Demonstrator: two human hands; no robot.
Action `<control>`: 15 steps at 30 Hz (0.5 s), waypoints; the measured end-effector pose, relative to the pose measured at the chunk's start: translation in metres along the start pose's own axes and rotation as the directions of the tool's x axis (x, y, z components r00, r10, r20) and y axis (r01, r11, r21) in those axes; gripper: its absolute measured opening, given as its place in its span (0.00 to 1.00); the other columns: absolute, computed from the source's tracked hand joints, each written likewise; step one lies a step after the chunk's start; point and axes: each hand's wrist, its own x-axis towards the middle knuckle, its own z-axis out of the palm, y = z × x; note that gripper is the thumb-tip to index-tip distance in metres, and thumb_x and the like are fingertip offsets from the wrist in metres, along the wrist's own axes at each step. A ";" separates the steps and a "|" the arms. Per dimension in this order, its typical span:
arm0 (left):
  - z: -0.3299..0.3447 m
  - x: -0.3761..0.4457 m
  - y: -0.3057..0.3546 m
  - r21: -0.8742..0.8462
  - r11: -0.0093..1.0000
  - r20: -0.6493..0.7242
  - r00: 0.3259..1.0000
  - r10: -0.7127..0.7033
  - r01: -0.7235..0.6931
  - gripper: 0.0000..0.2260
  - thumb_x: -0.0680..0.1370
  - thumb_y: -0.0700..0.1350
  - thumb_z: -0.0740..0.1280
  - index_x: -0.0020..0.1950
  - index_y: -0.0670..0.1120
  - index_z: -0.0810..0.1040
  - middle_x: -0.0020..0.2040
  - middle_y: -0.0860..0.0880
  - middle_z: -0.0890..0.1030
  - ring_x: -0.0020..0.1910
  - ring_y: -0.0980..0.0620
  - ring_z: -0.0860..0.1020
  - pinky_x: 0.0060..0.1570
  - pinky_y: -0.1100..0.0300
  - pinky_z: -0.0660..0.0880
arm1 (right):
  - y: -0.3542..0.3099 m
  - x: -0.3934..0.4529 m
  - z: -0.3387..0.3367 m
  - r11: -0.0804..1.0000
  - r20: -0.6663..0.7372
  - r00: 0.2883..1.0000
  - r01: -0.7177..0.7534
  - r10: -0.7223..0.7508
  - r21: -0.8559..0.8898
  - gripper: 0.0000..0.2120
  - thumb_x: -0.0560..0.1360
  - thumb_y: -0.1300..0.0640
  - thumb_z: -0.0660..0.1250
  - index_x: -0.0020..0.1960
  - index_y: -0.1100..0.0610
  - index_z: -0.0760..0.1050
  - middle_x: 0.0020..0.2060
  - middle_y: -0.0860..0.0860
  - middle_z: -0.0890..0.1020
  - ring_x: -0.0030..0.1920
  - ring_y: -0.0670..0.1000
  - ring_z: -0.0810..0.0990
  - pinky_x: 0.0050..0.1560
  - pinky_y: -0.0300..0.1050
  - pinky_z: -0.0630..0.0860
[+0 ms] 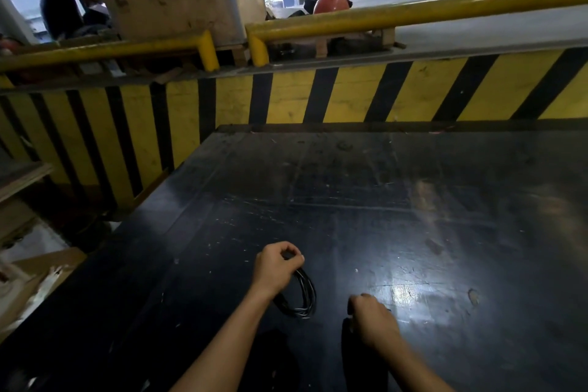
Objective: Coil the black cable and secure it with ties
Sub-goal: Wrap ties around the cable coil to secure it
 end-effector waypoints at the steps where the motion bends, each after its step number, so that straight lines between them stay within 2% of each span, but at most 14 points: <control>1: 0.000 0.001 0.002 0.000 1.000 0.016 1.000 0.012 -0.012 0.06 0.70 0.41 0.72 0.35 0.51 0.81 0.35 0.53 0.82 0.35 0.56 0.78 0.37 0.61 0.74 | -0.001 0.001 -0.007 0.999 -0.014 1.000 0.003 -0.003 0.049 0.09 0.72 0.56 0.65 0.52 0.55 0.76 0.53 0.56 0.80 0.53 0.57 0.80 0.50 0.48 0.77; 3: -0.001 0.003 0.007 0.002 1.000 0.080 0.996 0.024 -0.024 0.06 0.70 0.41 0.71 0.35 0.52 0.81 0.36 0.54 0.82 0.36 0.58 0.78 0.38 0.62 0.74 | -0.005 0.007 -0.030 0.976 -0.089 0.996 0.032 -0.013 0.217 0.06 0.70 0.56 0.68 0.46 0.54 0.78 0.45 0.55 0.84 0.46 0.56 0.83 0.46 0.47 0.79; 5: -0.003 0.008 0.016 0.006 0.999 0.185 0.982 0.042 -0.044 0.06 0.70 0.42 0.72 0.37 0.54 0.82 0.36 0.57 0.82 0.35 0.62 0.78 0.37 0.67 0.73 | -0.010 0.013 -0.065 0.916 -0.204 0.979 0.095 -0.015 0.390 0.02 0.70 0.58 0.71 0.39 0.54 0.78 0.35 0.52 0.85 0.38 0.52 0.83 0.41 0.42 0.79; 7: -0.008 0.012 0.032 -0.013 0.995 0.280 0.955 0.098 -0.098 0.06 0.71 0.42 0.72 0.39 0.53 0.83 0.31 0.61 0.80 0.32 0.66 0.76 0.34 0.73 0.70 | -0.014 0.016 -0.105 0.848 -0.304 0.952 0.192 -0.039 0.494 0.08 0.69 0.58 0.73 0.34 0.50 0.77 0.28 0.46 0.82 0.33 0.46 0.82 0.34 0.33 0.75; 9: -0.013 0.017 0.055 -0.065 0.984 0.330 0.928 0.176 -0.164 0.04 0.72 0.40 0.71 0.43 0.47 0.84 0.26 0.63 0.79 0.29 0.68 0.75 0.32 0.76 0.68 | -0.019 0.015 -0.143 0.779 -0.366 0.928 0.282 -0.073 0.559 0.08 0.68 0.59 0.74 0.34 0.50 0.78 0.28 0.47 0.81 0.30 0.45 0.78 0.33 0.36 0.74; 11: -0.018 0.021 0.080 -0.143 0.974 0.338 0.916 0.217 -0.178 0.05 0.73 0.39 0.71 0.47 0.41 0.84 0.23 0.62 0.78 0.24 0.66 0.73 0.27 0.74 0.67 | -0.024 0.013 -0.177 0.732 -0.385 0.916 0.340 -0.114 0.591 0.04 0.69 0.59 0.74 0.37 0.54 0.80 0.30 0.52 0.81 0.30 0.47 0.76 0.32 0.41 0.73; 15: -0.029 0.028 0.127 -0.283 0.949 0.343 0.909 0.237 -0.140 0.02 0.73 0.43 0.71 0.44 0.46 0.83 0.22 0.57 0.74 0.20 0.58 0.65 0.20 0.66 0.62 | -0.038 0.008 -0.236 0.737 -0.370 0.896 0.420 -0.245 0.530 0.02 0.70 0.58 0.73 0.40 0.56 0.81 0.32 0.52 0.82 0.30 0.43 0.77 0.31 0.34 0.74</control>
